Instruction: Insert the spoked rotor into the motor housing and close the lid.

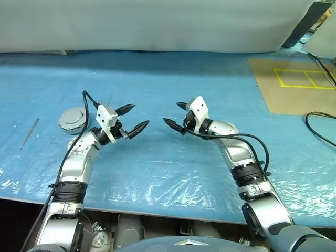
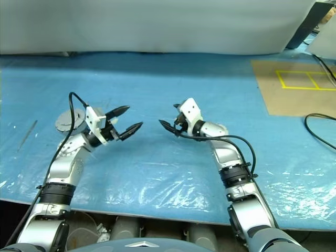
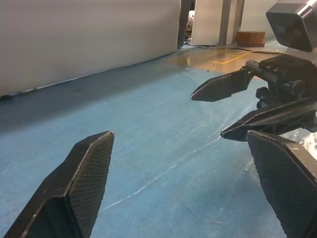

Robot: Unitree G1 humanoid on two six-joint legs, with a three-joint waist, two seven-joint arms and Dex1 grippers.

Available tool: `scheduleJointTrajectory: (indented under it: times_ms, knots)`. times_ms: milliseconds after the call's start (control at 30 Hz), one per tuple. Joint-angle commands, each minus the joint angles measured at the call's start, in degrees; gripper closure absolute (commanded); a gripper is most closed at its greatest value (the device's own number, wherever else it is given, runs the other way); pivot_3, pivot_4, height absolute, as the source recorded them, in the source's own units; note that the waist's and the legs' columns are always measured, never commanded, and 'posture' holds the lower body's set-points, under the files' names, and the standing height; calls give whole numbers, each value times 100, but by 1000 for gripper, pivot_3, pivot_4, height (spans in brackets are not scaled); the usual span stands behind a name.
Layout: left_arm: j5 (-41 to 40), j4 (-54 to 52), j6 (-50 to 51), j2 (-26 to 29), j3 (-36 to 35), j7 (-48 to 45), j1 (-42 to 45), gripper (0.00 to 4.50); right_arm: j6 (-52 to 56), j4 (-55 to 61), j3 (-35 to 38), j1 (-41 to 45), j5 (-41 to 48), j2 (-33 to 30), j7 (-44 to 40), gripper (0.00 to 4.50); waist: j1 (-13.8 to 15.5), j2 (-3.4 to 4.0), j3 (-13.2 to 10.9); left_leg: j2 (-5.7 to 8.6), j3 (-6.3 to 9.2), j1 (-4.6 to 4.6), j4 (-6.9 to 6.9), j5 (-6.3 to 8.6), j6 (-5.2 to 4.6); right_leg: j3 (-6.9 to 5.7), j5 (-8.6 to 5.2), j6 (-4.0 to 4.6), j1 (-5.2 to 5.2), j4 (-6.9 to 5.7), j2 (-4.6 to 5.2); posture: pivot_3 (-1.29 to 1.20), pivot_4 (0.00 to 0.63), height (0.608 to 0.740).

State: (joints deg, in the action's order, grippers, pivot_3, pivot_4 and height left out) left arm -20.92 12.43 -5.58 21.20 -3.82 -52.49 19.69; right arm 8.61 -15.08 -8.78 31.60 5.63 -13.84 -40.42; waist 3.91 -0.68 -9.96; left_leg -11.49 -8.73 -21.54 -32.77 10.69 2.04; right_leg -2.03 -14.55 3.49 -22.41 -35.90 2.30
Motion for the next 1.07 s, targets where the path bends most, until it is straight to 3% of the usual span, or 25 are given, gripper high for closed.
scheduleJointTrajectory:
  times_ms: [33, 1067]
  knots:
    - [13, -75, -154, 24, -34, -12, 8, 0, -133, 130, -33, 179, -2, 22, -35, 24, -1, 0, 0, 0, 0, 0, 0, 0, 0, 0, 0, 0, 0, 0, 0, 0, 150, 740]
    - [67, 143, -283, 0, -1, -155, 84, 0, -170, 128, -54, 137, -26, 12, -38, 24, 0, 0, 0, 0, 0, 0, 0, 0, 0, 0, 0, 0, 0, 0, 0, 0, 150, 740]
